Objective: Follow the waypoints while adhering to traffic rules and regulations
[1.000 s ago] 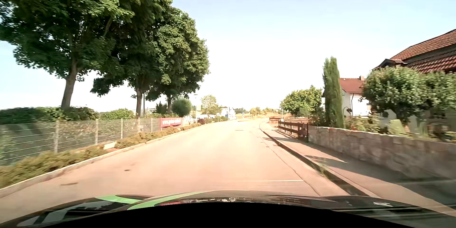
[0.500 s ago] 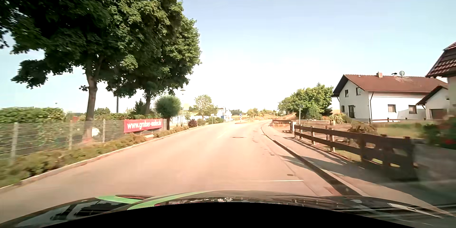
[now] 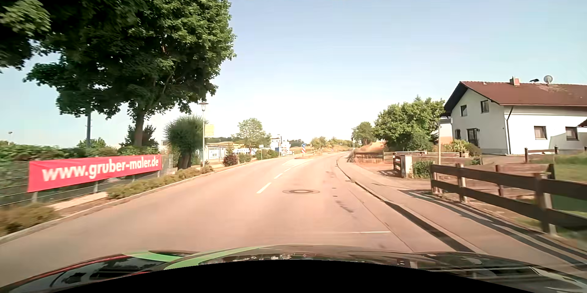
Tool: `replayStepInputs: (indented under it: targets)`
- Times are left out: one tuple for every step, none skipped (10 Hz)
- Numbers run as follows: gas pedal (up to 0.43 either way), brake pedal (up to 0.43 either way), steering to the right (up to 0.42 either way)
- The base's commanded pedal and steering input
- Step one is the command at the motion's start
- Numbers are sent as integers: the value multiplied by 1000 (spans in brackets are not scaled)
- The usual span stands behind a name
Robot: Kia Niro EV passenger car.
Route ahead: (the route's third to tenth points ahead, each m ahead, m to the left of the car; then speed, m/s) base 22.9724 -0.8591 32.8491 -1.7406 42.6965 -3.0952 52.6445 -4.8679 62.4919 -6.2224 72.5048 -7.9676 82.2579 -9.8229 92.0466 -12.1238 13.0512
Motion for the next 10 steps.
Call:
replayStepInputs:
  targets:
    - [118, 0, 20]
    - [118, 0, 20]
    - [118, 0, 20]
    - [118, 0, 20]
    - [130, 0, 20]
    - [130, 0, 23]
    - [130, 0, 26]
    - [130, 0, 28]
    - [130, 0, 30]
    - [130, 0, 31]
